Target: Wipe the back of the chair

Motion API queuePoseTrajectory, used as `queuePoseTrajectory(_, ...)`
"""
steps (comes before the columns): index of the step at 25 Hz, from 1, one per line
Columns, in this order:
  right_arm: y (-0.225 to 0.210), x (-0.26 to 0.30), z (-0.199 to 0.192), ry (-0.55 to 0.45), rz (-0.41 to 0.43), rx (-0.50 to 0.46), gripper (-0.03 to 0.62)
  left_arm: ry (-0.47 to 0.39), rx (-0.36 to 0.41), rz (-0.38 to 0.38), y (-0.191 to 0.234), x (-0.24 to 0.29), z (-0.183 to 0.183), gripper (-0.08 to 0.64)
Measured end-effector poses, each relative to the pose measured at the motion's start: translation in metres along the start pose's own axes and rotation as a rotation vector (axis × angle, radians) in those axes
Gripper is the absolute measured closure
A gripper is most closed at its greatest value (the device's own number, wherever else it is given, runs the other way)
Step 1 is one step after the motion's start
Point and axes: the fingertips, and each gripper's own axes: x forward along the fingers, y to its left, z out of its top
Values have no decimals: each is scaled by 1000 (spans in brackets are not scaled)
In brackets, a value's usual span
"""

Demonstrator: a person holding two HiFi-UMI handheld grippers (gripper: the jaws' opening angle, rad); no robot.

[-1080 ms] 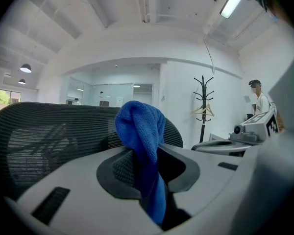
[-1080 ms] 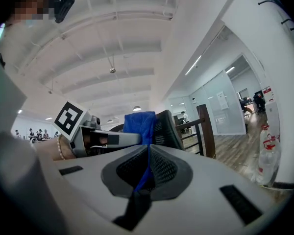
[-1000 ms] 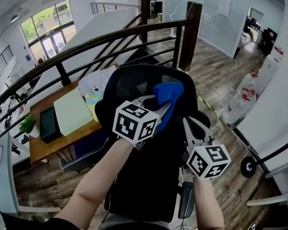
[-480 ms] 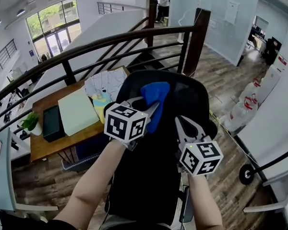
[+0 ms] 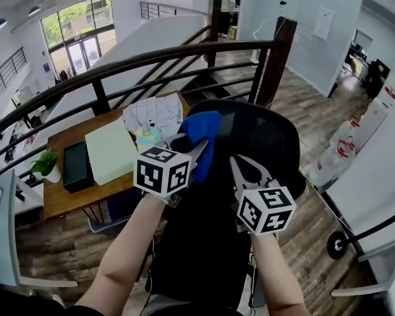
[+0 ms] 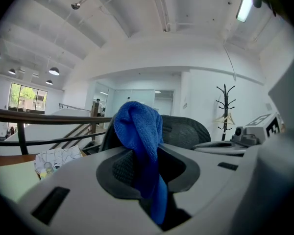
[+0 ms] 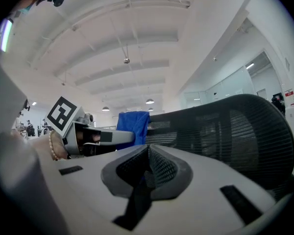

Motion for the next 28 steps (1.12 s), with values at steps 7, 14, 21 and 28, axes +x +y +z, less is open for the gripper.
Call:
queuePoseTrajectory(7, 32, 15, 8, -40, 43, 23, 561, -24, -20, 50, 19, -24, -4, 460)
queuePoseTrajectory(14, 47, 11, 10, -60, 59, 55, 561, -13, -11, 78, 30, -38, -10, 460)
queuePoseTrajectory(21, 44, -3, 3, -48, 39, 35, 561, -22, -14, 56, 17, -46, -13, 459)
queuePoseTrajectory(28, 13, -27, -6, -65, -47, 94, 561, 12, 7, -40, -30, -29, -31, 460)
